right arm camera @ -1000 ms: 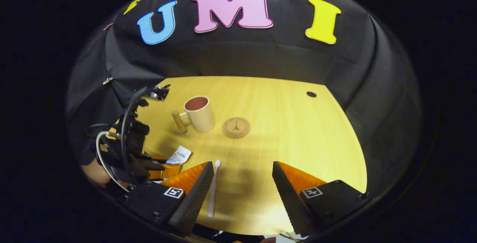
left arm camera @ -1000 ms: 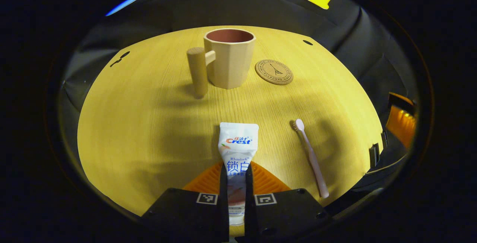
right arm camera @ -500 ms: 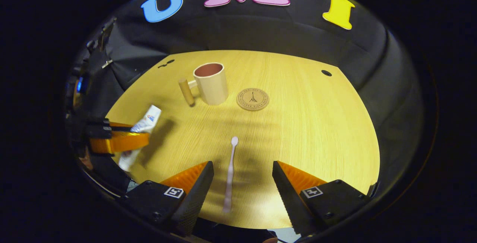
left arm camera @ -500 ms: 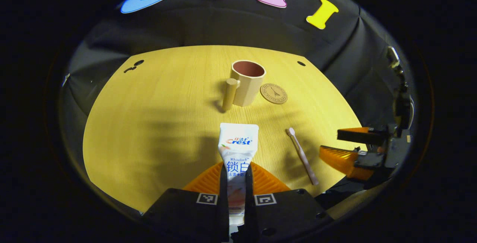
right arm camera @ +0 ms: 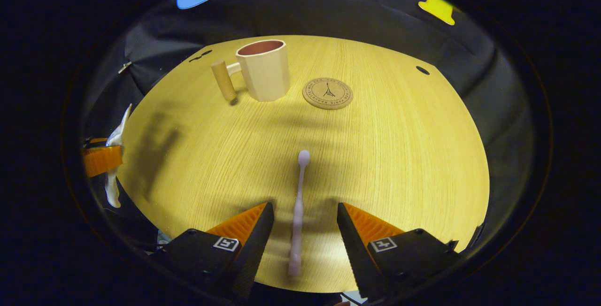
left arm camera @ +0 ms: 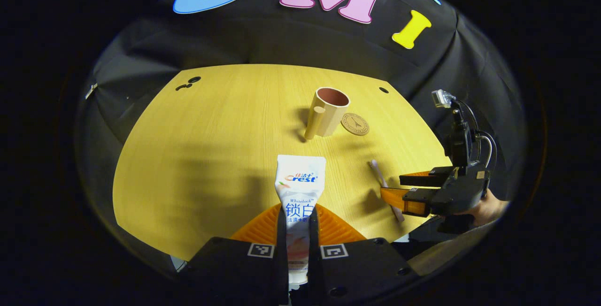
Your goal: Put the toothbrush and toothpaste on the desktop into the cup, then pick up the cup and place it on the coaster on the desktop.
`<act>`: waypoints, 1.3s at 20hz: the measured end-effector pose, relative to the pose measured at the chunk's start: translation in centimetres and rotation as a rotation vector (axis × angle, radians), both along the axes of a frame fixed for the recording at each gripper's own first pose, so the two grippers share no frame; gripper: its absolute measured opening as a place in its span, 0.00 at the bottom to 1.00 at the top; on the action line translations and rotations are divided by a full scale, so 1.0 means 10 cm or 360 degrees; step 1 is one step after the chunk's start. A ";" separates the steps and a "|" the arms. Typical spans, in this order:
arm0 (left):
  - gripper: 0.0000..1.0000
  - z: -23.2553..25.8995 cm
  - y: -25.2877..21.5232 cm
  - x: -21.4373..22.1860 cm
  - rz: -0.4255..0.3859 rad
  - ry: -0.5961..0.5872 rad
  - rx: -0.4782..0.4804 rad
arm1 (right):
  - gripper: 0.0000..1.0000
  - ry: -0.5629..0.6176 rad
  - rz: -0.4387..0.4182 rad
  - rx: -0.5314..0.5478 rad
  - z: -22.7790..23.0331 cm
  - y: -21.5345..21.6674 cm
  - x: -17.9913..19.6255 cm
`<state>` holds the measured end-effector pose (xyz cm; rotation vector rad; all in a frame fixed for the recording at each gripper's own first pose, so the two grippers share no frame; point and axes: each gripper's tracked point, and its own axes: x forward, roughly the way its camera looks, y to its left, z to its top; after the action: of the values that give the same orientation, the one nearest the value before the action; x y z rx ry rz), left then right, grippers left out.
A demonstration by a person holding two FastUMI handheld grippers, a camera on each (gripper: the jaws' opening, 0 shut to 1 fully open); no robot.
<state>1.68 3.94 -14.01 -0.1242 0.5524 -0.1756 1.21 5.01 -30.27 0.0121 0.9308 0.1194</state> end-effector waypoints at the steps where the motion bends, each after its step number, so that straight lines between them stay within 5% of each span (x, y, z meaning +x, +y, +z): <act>1: 0.21 -0.02 0.04 -0.03 0.0005 -0.0001 0.0000 | 0.83 0.0022 -0.0007 0.0007 -0.02 0.02 0.00; 4: 0.21 -0.06 0.13 -0.10 0.0019 0.0006 -0.0009 | 0.80 0.0067 -0.0005 0.0037 -0.06 0.10 0.05; 6: 0.21 -0.09 0.18 -0.13 0.0027 0.0011 -0.0014 | 0.70 0.0086 -0.0015 0.0020 -0.08 0.07 0.09; 8: 0.21 -0.09 0.21 -0.17 0.0017 0.0010 -0.0012 | 0.41 0.0119 0.0000 -0.0005 -0.08 0.06 0.08; 9: 0.21 -0.10 0.22 -0.18 0.0012 0.0007 -0.0004 | 0.34 0.0143 0.0028 -0.0014 -0.09 0.06 0.07; 10: 0.21 -0.10 0.22 -0.19 0.0007 0.0003 0.0006 | 0.41 0.0169 0.0058 -0.0026 -0.09 0.08 0.03; 13: 0.21 -0.09 0.16 -0.17 -0.0002 -0.0007 0.0013 | 0.12 0.0197 0.0104 -0.0070 -0.08 0.12 0.02; 18: 0.21 0.21 -0.02 -0.03 -0.0039 -0.0121 -0.0051 | 0.06 0.0164 0.0049 0.0086 -0.05 0.14 0.02; 26: 0.21 1.32 -0.56 0.55 -0.0246 -0.0581 -0.0171 | 0.06 -0.0241 0.0035 0.0442 0.67 0.00 -0.06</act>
<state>7.15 -1.63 -0.84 -0.1499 0.1880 -0.3705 0.62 4.97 -23.56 0.2471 0.7576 0.2662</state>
